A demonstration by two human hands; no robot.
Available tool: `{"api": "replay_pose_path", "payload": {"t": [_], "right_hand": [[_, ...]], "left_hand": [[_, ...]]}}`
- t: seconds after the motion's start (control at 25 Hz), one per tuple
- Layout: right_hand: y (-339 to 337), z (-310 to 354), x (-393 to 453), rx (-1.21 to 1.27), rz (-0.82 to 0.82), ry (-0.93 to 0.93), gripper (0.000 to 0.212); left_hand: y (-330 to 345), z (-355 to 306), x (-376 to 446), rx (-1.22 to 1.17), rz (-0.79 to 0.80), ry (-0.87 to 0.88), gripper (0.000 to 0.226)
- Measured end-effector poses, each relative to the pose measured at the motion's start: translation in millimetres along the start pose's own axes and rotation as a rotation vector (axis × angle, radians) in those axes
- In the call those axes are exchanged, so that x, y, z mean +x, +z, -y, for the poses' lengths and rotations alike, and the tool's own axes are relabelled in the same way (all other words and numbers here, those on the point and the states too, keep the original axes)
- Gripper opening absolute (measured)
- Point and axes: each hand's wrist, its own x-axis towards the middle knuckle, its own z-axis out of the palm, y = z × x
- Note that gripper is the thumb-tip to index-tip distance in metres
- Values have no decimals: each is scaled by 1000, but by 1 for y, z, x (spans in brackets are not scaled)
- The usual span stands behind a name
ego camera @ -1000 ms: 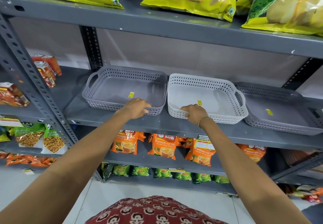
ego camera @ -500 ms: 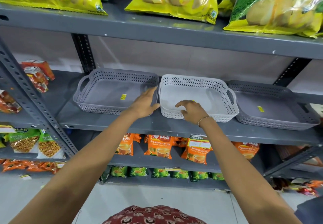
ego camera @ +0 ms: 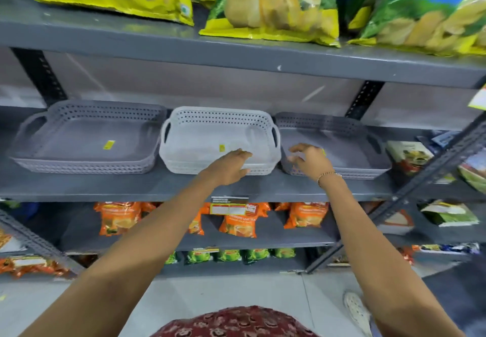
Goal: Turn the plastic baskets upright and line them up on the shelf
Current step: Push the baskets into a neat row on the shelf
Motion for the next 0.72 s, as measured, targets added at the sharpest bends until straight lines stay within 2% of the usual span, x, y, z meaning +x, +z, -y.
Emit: {"api": "replay_pose_path", "payload": {"t": [0.12, 0.2, 0.28, 0.4, 0.56, 0.72], "right_hand": [[-6, -41, 10, -98, 211, 26, 48], [-3, -61, 15, -283, 297, -17, 46], [0, -75, 16, -380, 299, -61, 47], [1, -79, 15, -445, 247, -113, 51], [1, -85, 19, -469, 223, -154, 52], [3, -82, 15, -451, 232, -151, 53]], "left_hand": [[17, -23, 14, 49, -21, -79, 61], [22, -34, 16, 161, -24, -124, 54], [26, -43, 17, 333, -39, -155, 41], [32, -44, 19, 475, -69, -205, 41], [38, -43, 25, 542, -115, -189, 44], [40, -39, 22, 537, -79, -194, 44]]}}
